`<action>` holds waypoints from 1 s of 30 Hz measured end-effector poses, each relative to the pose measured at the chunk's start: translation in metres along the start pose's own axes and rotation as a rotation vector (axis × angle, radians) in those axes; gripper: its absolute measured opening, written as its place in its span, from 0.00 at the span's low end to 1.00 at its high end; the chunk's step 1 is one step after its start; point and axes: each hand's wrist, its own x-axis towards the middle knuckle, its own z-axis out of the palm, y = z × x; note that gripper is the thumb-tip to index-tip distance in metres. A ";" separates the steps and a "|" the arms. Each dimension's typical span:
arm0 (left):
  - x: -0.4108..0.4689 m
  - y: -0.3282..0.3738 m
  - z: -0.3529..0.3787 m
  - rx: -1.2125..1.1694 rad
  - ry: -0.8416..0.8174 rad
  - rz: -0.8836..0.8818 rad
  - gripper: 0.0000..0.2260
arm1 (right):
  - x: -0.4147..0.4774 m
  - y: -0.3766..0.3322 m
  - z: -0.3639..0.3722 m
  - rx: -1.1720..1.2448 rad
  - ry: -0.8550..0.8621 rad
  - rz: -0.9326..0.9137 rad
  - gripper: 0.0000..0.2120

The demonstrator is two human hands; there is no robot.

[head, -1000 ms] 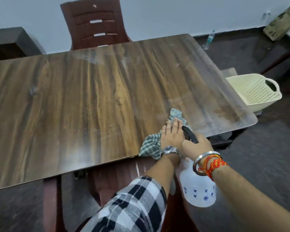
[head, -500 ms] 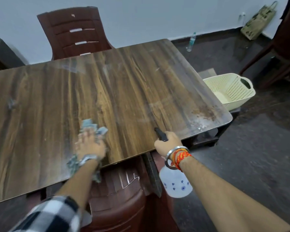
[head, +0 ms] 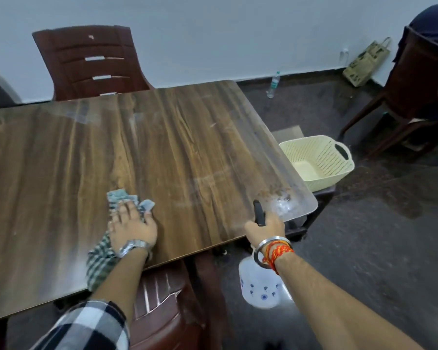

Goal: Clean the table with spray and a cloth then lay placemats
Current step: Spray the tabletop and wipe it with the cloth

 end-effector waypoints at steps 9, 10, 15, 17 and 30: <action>-0.093 0.241 0.055 -0.053 -0.092 0.202 0.30 | 0.082 0.039 -0.095 -0.129 -0.200 -0.206 0.06; -0.103 0.262 0.060 -0.041 -0.112 0.218 0.30 | 0.090 0.040 -0.108 -0.115 -0.207 -0.232 0.05; -0.144 0.332 0.084 0.039 -0.245 0.422 0.32 | 0.132 0.034 -0.155 -0.086 -0.137 -0.281 0.04; -0.148 0.349 0.090 0.047 -0.261 0.455 0.32 | 0.152 0.027 -0.163 -0.095 -0.137 -0.289 0.03; 0.037 0.425 0.081 0.047 -0.214 0.455 0.33 | 0.298 -0.089 -0.137 -0.217 -0.380 -0.465 0.03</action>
